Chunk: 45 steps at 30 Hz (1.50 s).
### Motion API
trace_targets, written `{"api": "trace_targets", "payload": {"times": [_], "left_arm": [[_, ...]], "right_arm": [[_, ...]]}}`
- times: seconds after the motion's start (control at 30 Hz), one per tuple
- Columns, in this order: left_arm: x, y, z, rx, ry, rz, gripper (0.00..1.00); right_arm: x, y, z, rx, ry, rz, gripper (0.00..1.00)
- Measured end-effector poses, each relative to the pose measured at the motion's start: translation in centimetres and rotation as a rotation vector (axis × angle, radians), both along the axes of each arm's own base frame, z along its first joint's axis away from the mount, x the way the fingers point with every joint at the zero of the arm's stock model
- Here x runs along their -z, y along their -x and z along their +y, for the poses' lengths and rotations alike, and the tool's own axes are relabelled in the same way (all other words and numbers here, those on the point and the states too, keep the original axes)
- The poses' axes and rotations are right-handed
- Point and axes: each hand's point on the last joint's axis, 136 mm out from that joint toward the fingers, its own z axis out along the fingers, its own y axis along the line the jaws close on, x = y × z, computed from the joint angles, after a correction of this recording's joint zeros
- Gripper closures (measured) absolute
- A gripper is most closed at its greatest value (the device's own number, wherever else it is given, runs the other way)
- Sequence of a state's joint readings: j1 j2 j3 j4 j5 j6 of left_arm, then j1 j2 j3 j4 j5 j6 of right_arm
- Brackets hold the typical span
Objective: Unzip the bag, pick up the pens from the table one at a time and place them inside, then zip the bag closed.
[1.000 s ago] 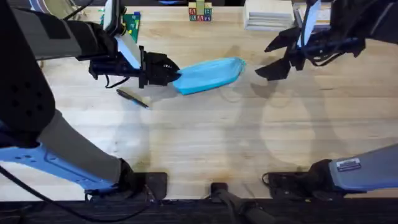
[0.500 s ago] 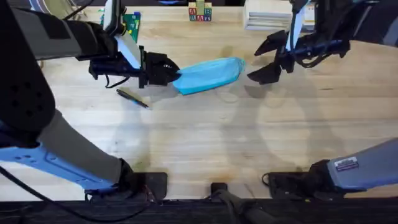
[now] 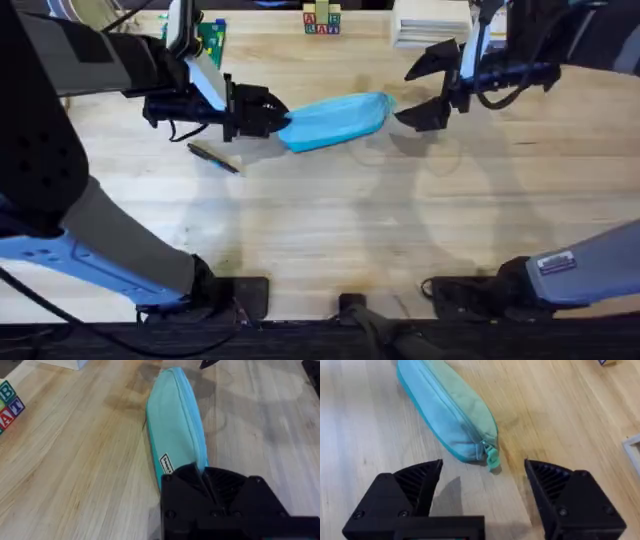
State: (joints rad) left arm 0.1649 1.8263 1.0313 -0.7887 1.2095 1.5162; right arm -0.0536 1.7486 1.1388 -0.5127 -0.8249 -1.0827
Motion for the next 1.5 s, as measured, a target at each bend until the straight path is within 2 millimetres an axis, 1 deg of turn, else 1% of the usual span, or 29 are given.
{"api": "trace_targets", "payload": {"times": [0.07, 0.2, 0.33, 0.53, 0.83, 1.0, 1.1, 1.4, 1.5], "left_arm": [[0.0, 0.0, 0.0, 0.000, 0.000, 0.000, 0.958], [0.0, 0.0, 0.0, 0.000, 0.000, 0.000, 0.958], [0.0, 0.0, 0.0, 0.000, 0.000, 0.000, 0.958], [0.0, 0.0, 0.0, 0.000, 0.000, 0.000, 0.958], [0.0, 0.0, 0.0, 0.000, 0.000, 0.000, 0.958], [0.0, 0.0, 0.0, 0.000, 0.000, 0.000, 0.958], [0.0, 0.0, 0.0, 0.000, 0.000, 0.000, 0.958], [0.0, 0.0, 0.0, 0.000, 0.000, 0.000, 0.958], [0.0, 0.0, 0.0, 0.000, 0.000, 0.000, 0.958]], "right_arm": [[0.4, -0.2, 0.1, -0.004, -0.005, 0.005, 0.004], [2.0, -0.4, 0.1, -0.004, -0.007, 0.036, 0.004], [2.8, -0.8, 0.0, -0.005, -0.009, 0.037, 0.004], [3.2, -1.3, 0.4, -0.017, -0.042, 0.024, 0.004], [2.9, -1.8, 0.7, -0.028, -0.068, -0.006, 0.005], [4.3, -1.8, 0.8, -0.030, -0.078, 0.021, 0.005], [4.6, -1.8, 0.9, -0.032, -0.087, 0.030, 0.006], [4.2, -1.7, 1.2, -0.042, -0.113, 0.025, 0.097], [4.1, -1.7, 1.2, -0.045, -0.121, 0.025, 0.151]]}}
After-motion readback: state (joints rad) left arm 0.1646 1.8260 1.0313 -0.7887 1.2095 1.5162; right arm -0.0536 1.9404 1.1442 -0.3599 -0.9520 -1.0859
